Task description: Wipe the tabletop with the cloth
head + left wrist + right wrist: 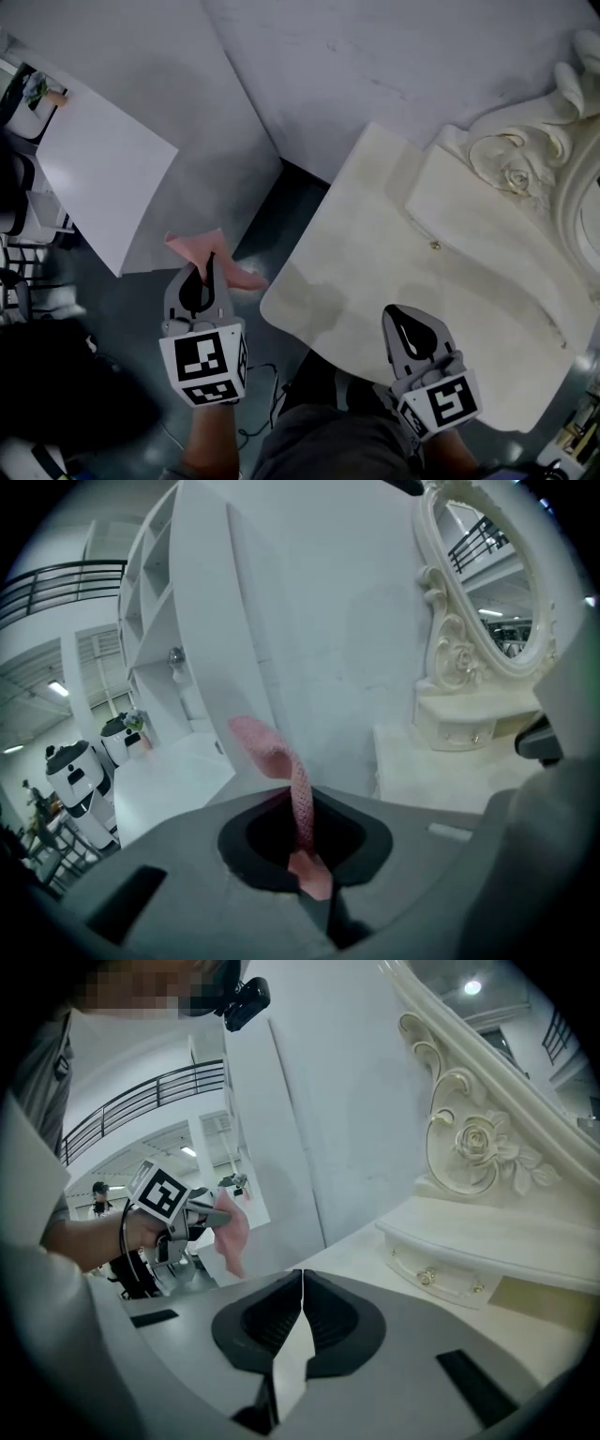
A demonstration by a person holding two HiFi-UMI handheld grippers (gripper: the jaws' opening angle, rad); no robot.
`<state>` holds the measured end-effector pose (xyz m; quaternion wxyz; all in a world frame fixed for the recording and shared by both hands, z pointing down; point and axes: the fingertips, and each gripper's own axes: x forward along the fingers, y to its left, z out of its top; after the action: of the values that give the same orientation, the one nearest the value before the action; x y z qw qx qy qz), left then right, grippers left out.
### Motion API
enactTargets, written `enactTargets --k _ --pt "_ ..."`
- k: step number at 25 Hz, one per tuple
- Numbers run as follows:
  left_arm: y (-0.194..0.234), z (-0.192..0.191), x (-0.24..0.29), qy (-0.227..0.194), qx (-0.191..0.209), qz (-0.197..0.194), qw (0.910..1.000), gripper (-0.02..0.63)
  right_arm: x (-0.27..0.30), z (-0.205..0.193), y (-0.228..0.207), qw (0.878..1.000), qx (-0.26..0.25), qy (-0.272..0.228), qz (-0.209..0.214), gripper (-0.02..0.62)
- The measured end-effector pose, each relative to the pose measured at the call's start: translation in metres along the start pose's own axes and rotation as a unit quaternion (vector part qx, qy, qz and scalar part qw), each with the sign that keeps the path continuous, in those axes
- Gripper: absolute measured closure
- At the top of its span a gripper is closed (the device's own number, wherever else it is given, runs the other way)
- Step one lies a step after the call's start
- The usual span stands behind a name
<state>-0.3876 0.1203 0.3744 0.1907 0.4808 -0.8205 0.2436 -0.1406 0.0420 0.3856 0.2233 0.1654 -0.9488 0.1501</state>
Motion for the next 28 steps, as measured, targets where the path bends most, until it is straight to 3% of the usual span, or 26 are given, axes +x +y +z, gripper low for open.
enactTargets --k 8,15,22,28 --pt "-0.051 0.056 -0.095 -0.067 -0.004 -0.013 0.9977 0.586 -0.104 0.021 -0.010 0.997 -0.019 -0.068 -0.028 0.580" --pt "-0.155 0.083 -0.169 -0.107 0.028 -0.065 0.9917 0.586 -0.223 0.006 -0.039 0.990 -0.024 -0.107 -0.084 0.580" --pt "-0.290 0.103 -0.210 -0.145 0.072 -0.179 0.9704 0.586 -0.339 -0.031 -0.079 0.973 0.000 -0.139 -0.185 0.580" --pt "-0.397 0.105 -0.245 -0.158 0.096 -0.261 0.9475 0.586 -0.414 -0.067 -0.107 0.959 0.023 -0.146 -0.240 0.580"
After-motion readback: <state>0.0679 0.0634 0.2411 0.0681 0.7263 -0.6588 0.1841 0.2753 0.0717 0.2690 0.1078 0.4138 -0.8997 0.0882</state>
